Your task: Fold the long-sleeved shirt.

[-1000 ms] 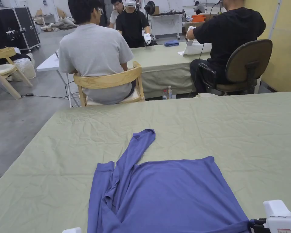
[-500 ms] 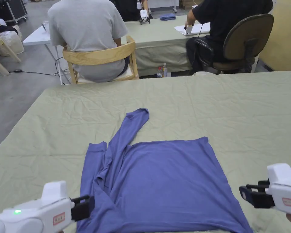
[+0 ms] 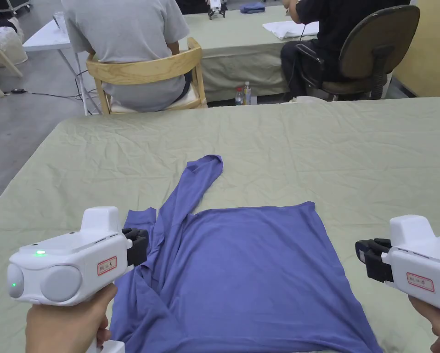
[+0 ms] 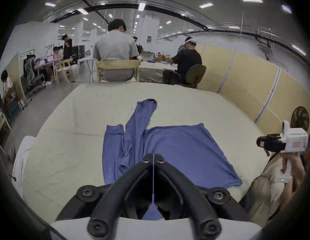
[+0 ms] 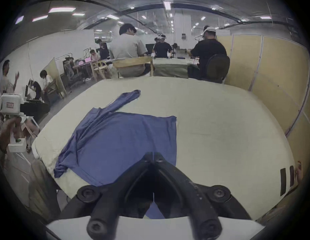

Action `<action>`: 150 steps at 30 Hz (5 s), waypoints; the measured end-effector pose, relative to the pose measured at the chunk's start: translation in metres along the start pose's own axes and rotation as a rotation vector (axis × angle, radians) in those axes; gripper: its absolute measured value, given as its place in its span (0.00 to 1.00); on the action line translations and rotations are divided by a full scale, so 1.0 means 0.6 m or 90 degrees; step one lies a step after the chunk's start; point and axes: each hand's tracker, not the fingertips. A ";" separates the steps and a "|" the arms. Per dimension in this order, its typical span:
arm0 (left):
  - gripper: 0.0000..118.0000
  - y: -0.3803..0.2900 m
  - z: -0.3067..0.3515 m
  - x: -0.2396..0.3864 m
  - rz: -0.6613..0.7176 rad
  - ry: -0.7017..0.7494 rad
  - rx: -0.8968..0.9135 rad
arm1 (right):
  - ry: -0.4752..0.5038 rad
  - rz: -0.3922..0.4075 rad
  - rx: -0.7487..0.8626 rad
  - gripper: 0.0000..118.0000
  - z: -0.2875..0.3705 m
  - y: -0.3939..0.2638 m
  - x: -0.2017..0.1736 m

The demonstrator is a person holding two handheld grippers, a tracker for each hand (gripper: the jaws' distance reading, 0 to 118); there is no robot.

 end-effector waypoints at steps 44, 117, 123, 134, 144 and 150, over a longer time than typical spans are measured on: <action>0.00 0.022 -0.281 -0.098 0.018 0.023 -0.161 | -0.076 0.051 -0.254 0.09 -0.554 0.164 0.157; 0.03 0.637 0.273 0.037 -0.183 0.034 0.301 | -0.125 0.096 0.346 0.08 0.295 0.610 0.090; 0.03 0.737 0.365 0.054 -0.173 0.037 0.371 | -0.145 0.098 0.403 0.08 0.421 0.708 0.079; 0.03 0.873 0.492 0.082 -0.147 -0.010 0.461 | -0.173 0.078 0.478 0.08 0.574 0.822 0.063; 0.03 0.895 0.490 0.077 -0.122 0.007 0.484 | -0.189 0.084 0.494 0.08 0.603 0.867 0.050; 0.03 0.911 0.463 0.068 -0.119 0.016 0.483 | -0.199 0.076 0.506 0.08 0.578 0.885 0.049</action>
